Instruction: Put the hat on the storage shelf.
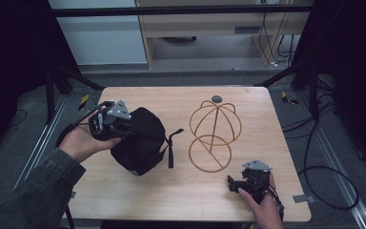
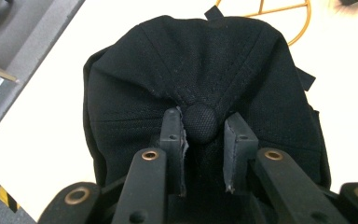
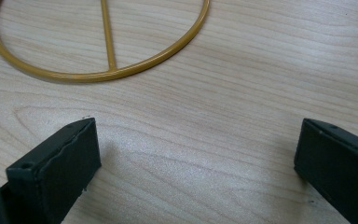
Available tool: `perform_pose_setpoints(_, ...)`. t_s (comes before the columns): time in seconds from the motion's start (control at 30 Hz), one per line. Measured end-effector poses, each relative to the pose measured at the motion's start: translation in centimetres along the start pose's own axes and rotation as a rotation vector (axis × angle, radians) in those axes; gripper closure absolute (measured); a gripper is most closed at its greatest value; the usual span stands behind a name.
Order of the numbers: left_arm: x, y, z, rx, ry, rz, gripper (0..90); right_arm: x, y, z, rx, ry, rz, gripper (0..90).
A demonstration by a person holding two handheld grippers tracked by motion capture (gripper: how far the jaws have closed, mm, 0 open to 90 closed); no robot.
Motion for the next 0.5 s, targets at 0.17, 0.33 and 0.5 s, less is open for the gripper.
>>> perform_pose_setpoints(0.17,0.5,0.7,1.4,0.035,0.022,-0.01,72.9,0.0,0.0,0.0,0.001,-0.001,0.003,0.4)
perform_pose_setpoints(0.33,1.0,1.8,3.0,0.066,0.051,-0.031,72.9,0.0,0.0,0.0,0.0,0.0,-0.001,0.4)
perform_pose_setpoints(0.5,1.5,3.1,4.4,0.086,0.064,-0.058,73.0,0.0,0.0,0.0,-0.001,0.0,-0.001,0.4)
Point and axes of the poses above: each handheld gripper's, and its own axes: z roughly backward along the jaws, y roughly out of its top, x roughly to its right, the point moved 4 cm from there along -z, roughly forward along the jaws, and after that the axes turned 14 degrees about -z, right-handed, at the moved point
